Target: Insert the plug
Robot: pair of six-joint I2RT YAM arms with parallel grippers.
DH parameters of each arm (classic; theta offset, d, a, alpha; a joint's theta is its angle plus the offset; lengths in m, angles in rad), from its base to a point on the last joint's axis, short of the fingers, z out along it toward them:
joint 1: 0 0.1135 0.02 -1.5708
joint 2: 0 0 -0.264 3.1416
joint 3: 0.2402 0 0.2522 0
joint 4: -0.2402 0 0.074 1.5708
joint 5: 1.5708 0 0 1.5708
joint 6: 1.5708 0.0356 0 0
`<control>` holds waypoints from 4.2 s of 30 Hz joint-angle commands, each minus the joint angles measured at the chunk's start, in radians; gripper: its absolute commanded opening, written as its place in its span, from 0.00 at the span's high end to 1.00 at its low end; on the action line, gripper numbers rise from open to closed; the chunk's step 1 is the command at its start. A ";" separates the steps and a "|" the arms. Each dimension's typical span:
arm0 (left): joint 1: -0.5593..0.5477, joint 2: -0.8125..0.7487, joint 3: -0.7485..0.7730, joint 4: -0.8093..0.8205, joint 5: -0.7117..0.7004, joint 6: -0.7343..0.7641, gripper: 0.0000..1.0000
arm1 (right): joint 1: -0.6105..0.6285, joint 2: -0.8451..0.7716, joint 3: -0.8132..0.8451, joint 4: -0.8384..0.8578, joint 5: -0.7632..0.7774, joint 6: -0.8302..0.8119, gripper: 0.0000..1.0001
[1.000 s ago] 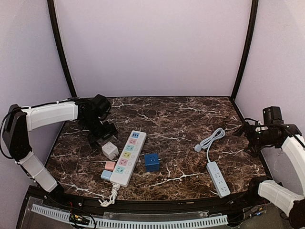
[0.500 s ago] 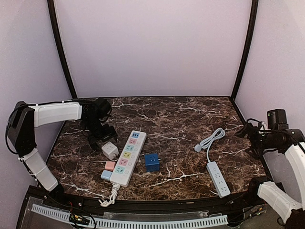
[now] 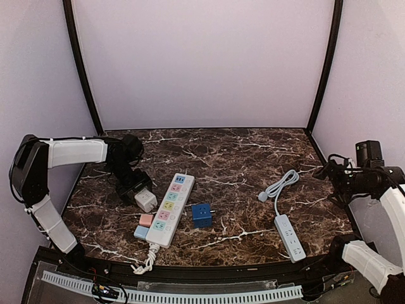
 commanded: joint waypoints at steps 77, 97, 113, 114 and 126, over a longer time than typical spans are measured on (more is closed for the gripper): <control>0.017 -0.474 0.009 -0.115 0.245 -0.261 0.99 | 1.443 1.220 0.734 1.108 0.618 -1.104 0.01; 0.023 -0.545 -0.021 -0.070 0.406 -0.460 0.99 | 1.423 1.306 0.775 1.172 0.704 -1.100 0.03; 0.074 -0.565 -0.028 -0.089 0.454 -0.434 0.99 | 1.415 1.365 0.843 1.133 0.750 -1.139 0.33; 0.074 -0.564 -0.027 -0.092 0.458 -0.428 0.99 | 1.414 1.368 0.847 1.129 0.754 -1.144 0.33; 0.076 -0.565 -0.012 -0.104 0.456 -0.411 0.99 | 1.414 1.391 0.876 1.117 0.761 -1.183 0.55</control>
